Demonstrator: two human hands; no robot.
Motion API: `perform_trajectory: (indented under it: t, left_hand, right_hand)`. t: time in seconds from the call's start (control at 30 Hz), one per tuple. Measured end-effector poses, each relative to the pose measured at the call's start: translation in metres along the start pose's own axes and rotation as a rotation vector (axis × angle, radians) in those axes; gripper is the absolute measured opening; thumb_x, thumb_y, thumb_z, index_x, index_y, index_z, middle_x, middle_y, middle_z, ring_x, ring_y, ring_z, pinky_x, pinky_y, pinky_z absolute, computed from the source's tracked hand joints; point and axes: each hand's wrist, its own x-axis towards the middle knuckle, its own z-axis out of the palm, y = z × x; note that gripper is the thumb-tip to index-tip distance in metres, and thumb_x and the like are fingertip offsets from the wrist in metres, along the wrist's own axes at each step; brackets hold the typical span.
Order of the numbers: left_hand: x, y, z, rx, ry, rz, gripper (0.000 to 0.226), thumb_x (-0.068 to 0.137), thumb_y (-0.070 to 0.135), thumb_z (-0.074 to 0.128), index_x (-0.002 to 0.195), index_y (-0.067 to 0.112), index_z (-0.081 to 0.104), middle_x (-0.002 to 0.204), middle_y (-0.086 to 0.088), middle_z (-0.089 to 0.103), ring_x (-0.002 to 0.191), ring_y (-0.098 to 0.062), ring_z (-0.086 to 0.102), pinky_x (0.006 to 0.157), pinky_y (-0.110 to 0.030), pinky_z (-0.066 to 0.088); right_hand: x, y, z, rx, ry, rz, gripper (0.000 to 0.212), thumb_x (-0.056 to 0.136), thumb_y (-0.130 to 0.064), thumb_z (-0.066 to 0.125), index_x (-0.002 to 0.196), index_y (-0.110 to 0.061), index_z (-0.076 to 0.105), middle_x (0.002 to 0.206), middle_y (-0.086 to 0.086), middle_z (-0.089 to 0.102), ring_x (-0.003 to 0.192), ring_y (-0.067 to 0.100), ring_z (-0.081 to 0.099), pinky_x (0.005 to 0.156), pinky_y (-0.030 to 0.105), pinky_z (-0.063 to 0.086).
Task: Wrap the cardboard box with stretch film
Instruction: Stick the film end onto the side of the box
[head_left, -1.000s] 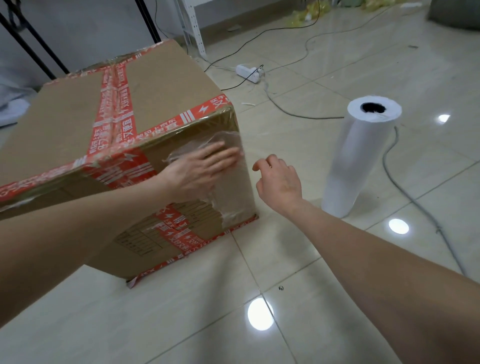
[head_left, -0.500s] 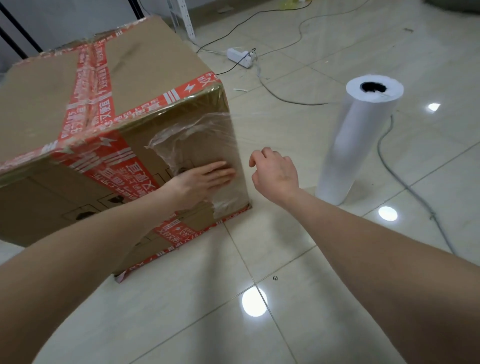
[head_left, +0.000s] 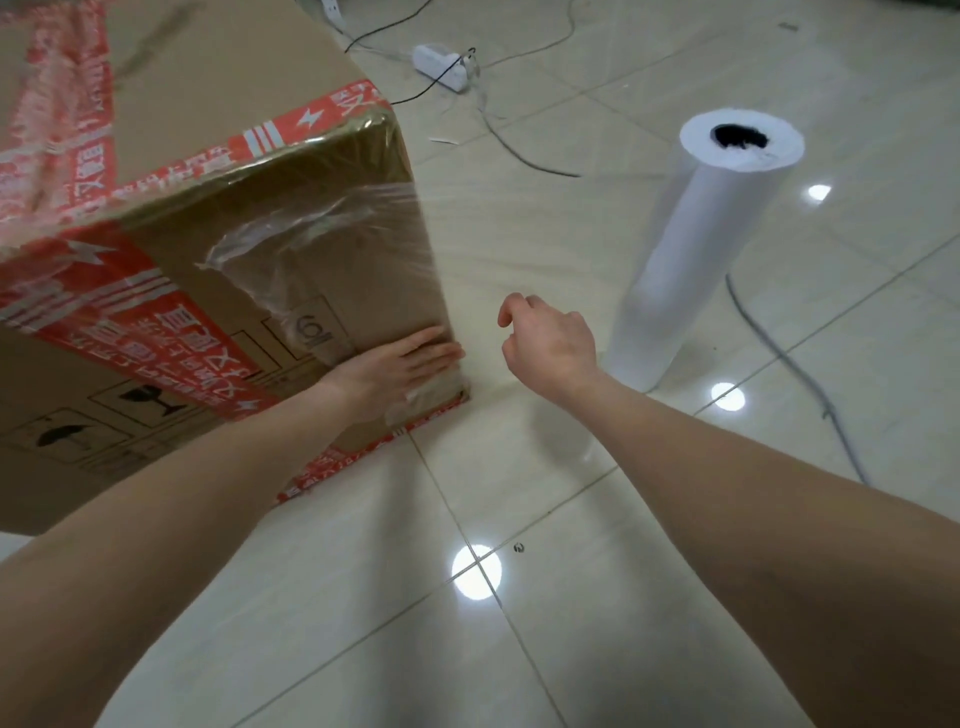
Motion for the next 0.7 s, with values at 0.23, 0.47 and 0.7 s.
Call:
perform_trajectory:
  t: [0.23,0.47,0.7]
  left_hand:
    - [0.017,0.019,0.004,-0.020,-0.012,0.044,0.065,0.101,0.030,0.023,0.150,0.005,-0.012,0.157,-0.015,-0.016,0.145,-0.028,-0.017,0.105,-0.051,-0.023]
    - [0.023,0.033,0.008,0.044,-0.077,0.101,0.065,0.101,0.029,0.023,0.149,0.005,-0.013,0.158,-0.012,-0.016,0.145,-0.029,-0.016,0.106,-0.054,-0.020]
    - [0.016,0.034,0.007,-0.084,-0.051,0.116,0.061,0.101,0.026,0.025,0.151,0.003,-0.001,0.160,-0.013,-0.003,0.147,-0.029,-0.005,0.112,-0.049,-0.015]
  right_hand:
    - [-0.002,0.008,0.011,0.007,-0.059,-0.012,0.032,0.092,-0.013,0.040,0.123,-0.019,0.046,0.125,0.002,0.057,0.106,0.028,0.058,0.085,0.036,0.037]
    - [0.002,0.012,0.016,0.023,-0.079,0.014,0.034,0.091,-0.011,0.040,0.124,-0.019,0.046,0.124,0.002,0.057,0.103,0.029,0.058,0.078,0.034,0.034]
    - [-0.002,0.016,0.010,0.024,-0.082,0.039,0.035,0.091,-0.011,0.040,0.124,-0.019,0.046,0.124,0.002,0.056,0.103,0.029,0.058,0.081,0.035,0.036]
